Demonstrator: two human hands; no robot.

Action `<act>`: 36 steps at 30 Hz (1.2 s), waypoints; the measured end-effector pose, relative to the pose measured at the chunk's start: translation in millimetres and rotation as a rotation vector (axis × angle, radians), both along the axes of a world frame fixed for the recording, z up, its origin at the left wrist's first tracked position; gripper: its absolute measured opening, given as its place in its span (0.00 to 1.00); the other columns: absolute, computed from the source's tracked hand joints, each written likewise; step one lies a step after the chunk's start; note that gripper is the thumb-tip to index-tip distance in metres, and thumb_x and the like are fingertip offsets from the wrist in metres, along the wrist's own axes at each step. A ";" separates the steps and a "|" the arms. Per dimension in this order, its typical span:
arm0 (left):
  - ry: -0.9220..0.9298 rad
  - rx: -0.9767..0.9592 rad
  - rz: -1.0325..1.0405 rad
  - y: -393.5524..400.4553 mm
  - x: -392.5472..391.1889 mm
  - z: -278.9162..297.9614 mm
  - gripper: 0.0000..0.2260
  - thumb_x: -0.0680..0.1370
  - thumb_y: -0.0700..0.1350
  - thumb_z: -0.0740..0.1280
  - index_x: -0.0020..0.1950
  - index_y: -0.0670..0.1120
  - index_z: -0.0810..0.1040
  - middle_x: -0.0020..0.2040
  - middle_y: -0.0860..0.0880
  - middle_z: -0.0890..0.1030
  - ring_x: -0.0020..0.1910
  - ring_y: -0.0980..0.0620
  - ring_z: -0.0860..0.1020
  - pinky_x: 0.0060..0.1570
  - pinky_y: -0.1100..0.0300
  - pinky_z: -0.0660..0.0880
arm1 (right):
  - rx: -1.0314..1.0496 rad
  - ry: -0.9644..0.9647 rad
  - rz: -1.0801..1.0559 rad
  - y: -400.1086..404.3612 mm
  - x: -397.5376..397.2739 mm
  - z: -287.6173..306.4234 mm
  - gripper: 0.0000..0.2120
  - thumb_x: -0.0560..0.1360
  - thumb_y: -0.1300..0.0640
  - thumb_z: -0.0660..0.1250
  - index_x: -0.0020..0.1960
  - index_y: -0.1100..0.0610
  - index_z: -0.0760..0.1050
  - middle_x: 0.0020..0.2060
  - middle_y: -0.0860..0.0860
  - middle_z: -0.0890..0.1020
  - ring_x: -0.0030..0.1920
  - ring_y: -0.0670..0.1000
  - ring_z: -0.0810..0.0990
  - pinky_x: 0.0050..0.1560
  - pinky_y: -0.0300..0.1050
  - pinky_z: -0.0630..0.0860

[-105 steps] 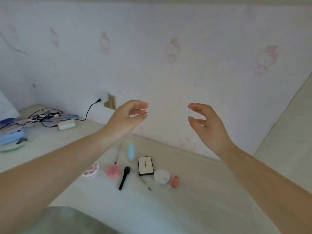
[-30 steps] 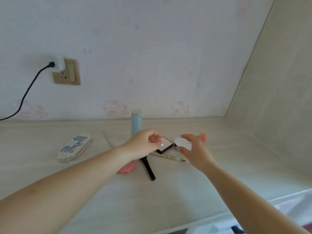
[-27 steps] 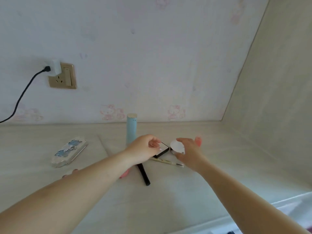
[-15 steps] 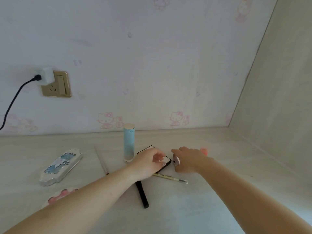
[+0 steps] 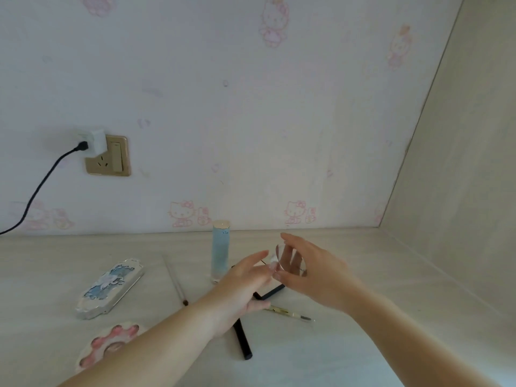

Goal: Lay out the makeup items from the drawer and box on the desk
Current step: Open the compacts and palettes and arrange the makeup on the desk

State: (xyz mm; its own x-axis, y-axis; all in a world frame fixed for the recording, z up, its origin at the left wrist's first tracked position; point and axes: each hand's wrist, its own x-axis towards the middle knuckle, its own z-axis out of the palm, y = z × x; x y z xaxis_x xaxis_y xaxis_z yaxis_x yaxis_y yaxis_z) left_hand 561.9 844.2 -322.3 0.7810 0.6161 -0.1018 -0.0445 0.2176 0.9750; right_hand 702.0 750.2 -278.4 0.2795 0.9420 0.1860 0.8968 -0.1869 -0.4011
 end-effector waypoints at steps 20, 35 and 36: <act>-0.285 -0.004 0.232 2.9 -201.3 26.6 0.14 0.81 0.52 0.56 0.63 0.54 0.76 0.56 0.47 0.82 0.51 0.48 0.82 0.57 0.44 0.76 | 0.179 0.300 0.351 55.7 -213.1 14.6 0.16 0.79 0.46 0.58 0.65 0.47 0.70 0.51 0.43 0.81 0.50 0.38 0.77 0.51 0.31 0.71; -0.352 -0.173 0.515 53.8 -279.8 6.2 0.15 0.82 0.53 0.54 0.61 0.51 0.76 0.58 0.44 0.81 0.49 0.47 0.83 0.46 0.51 0.80 | 0.140 0.348 0.374 133.6 -313.0 -12.2 0.16 0.81 0.46 0.52 0.64 0.40 0.72 0.46 0.38 0.80 0.48 0.37 0.77 0.43 0.22 0.66; -0.356 -0.181 0.530 56.9 -281.9 4.2 0.15 0.82 0.53 0.54 0.61 0.51 0.76 0.58 0.44 0.81 0.48 0.48 0.83 0.45 0.52 0.80 | 0.137 0.351 0.373 138.4 -317.1 -14.7 0.16 0.81 0.46 0.52 0.64 0.40 0.72 0.45 0.39 0.80 0.46 0.37 0.76 0.42 0.21 0.66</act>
